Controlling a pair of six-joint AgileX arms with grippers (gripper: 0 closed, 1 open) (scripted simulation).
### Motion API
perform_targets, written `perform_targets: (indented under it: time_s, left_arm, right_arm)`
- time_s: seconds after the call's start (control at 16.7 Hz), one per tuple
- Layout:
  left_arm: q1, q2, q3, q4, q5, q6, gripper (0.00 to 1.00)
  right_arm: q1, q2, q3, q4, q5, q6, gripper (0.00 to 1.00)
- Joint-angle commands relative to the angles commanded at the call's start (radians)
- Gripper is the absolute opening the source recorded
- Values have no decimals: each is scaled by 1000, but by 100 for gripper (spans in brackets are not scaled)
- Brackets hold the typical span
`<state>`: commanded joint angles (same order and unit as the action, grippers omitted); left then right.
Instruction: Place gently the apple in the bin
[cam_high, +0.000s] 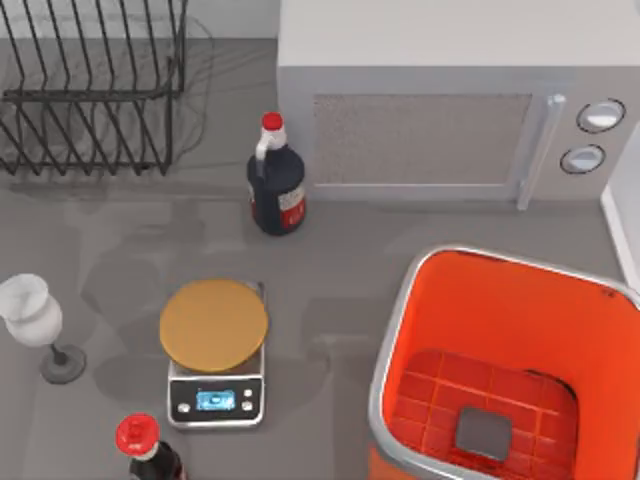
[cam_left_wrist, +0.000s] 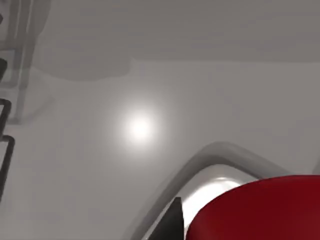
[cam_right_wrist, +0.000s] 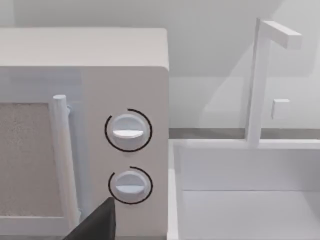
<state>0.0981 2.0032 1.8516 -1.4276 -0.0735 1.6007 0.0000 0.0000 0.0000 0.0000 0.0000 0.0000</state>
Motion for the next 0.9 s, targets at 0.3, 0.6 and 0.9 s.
perform_targets:
  time_s: [0.3, 0.6, 0.9]
  left_arm:
    - [-243, 83, 126, -56, 1, 368, 0]
    - [-582, 184, 271, -126, 11, 957, 0]
    - [-929, 261, 405, -178, 24, 1535, 0]
  right_arm:
    - [0, 0, 0, 0, 0, 0, 100]
    - [0, 0, 0, 0, 0, 0, 100]
    - [0, 0, 0, 0, 0, 0, 100]
